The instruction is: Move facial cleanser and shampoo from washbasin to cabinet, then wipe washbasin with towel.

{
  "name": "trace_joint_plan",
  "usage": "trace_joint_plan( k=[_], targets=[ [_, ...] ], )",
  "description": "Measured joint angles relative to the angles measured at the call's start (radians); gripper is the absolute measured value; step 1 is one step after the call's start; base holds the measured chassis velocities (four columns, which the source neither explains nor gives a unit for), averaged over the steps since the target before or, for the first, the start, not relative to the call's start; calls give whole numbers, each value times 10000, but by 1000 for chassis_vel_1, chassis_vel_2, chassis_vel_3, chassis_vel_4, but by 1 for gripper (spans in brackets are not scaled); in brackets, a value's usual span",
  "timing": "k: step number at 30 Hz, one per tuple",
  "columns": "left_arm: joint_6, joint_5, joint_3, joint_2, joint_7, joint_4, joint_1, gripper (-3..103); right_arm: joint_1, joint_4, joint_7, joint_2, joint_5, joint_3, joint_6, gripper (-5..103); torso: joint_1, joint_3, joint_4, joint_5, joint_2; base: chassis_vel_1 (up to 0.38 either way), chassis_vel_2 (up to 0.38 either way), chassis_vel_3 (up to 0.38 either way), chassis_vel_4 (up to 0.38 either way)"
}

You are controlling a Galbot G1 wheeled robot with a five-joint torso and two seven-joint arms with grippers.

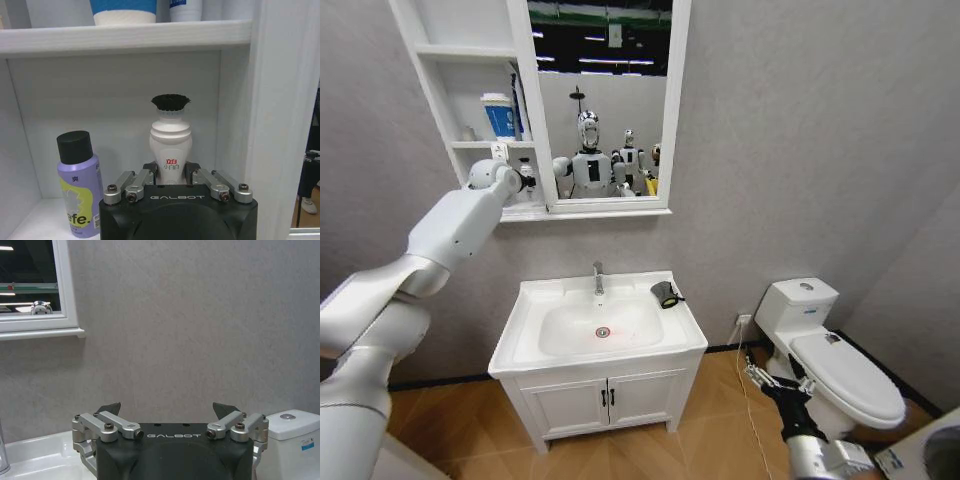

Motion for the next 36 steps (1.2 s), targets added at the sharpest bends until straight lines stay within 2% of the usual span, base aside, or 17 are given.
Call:
trace_joint_plan(
  k=[7, 9, 14, 17, 18, 20, 21, 22, 24, 25, 28, 29, 30, 32, 33, 35, 36],
  targets=[
    [-155, 357, -270, -120, 201, 293, 210, 26, 69, -12, 40, -104, 29, -20, -17, 100, 0, -1, 1, 0, 0, 0, 0, 0, 0],
    [-153, 310, -346, -117, 203, 289, 281, 36, 66, -24, 42, -102, 28, -26, -18, 100, -1, 0, 0, 0, 0, 0, 0, 0, 0],
    [-57, 182, -458, 46, 125, -71, 498, 53, 50, -38, 42, -86, 20, -29, -18, 100, 0, -1, -1, 1, 0, 0, 0, 0, 0],
    [49, -152, -756, 597, -438, -1329, 1188, 69, 129, -43, 92, -76, 90, -22, -29, 100, 0, 0, -3, 2, 0, 0, 0, 0, 0],
    [49, -152, -756, 597, -438, -1329, 1188, 69, 129, -43, 92, -76, 90, -22, -29, 100, 0, 0, -3, 2, 0, 0, 0, 0, 0],
    [127, -663, -1324, 1507, -1105, -3408, 2332, 80, 204, -43, 172, -49, 257, 23, -62, 100, 1, -1, -8, 0, 0, 0, 0, 0, 0],
    [105, -733, -1659, 1992, -1284, -4301, 2928, 80, 201, -52, 177, -47, 307, 51, -62, 100, 2, -1, -3, -2, 0, 0, 0, 0, 0],
    [105, -733, -1659, 1992, -1284, -4301, 2928, 80, 201, -52, 177, -47, 307, 51, -62, 100, 2, -1, -3, -2, 0, 0, 0, 0, 0],
    [-176, -831, -2878, 3361, -1789, -6959, 5329, 95, 187, -68, 68, -105, 307, 74, -53, 100, -2, -2, 6, -9, 1, 0, 0, 0, 0],
    [-176, -831, -2878, 3361, -1789, -6959, 5329, 95, 187, -68, 68, -105, 307, 74, -53, 100, -2, -2, 6, -9, 1, 0, 0, 0, 0],
    [-902, -473, -4566, 4676, -1617, -9713, 8785, 100, 202, -25, 40, -146, 254, -67, -94, 100, -6, -2, 10, -7, 2, 0, 0, 0, 0],
    [-902, -473, -4566, 4676, -1617, -9713, 8785, 100, 202, -25, 40, -146, 254, -67, -94, 100, -6, -2, 10, -7, 2, 0, 0, 0, 0],
    [-1196, -248, -5132, 4971, -1438, -10482, 9783, 100, 198, -1, 33, -154, 200, -107, -146, 100, -5, -2, 7, -16, 1, 0, 0, 0, 0],
    [-1568, 206, -6897, 5249, -1255, -11864, 12083, 100, 101, 50, -4, -129, -6, -144, -195, 100, -6, -5, 0, 14, 3, 0, 0, 0, 0],
    [-1568, 206, -6897, 5249, -1255, -11864, 12083, 100, 101, 50, -4, -129, -6, -144, -195, 100, -6, -5, 0, 14, 3, 0, 0, 0, 0],
    [-1677, 496, -9154, 4994, -1172, -13105, 14881, 100, -47, 87, -51, -66, -395, -147, -193, 100, -4, -3, -2, -12, 3, 0, 0, 0, 0],
    [-1693, 648, -10115, 4760, -1144, -13579, 16009, 100, -58, 87, -85, -52, -581, -152, -174, 100, -4, -3, -6, -3, 3, 0, 0, 0, 0]
  ],
)
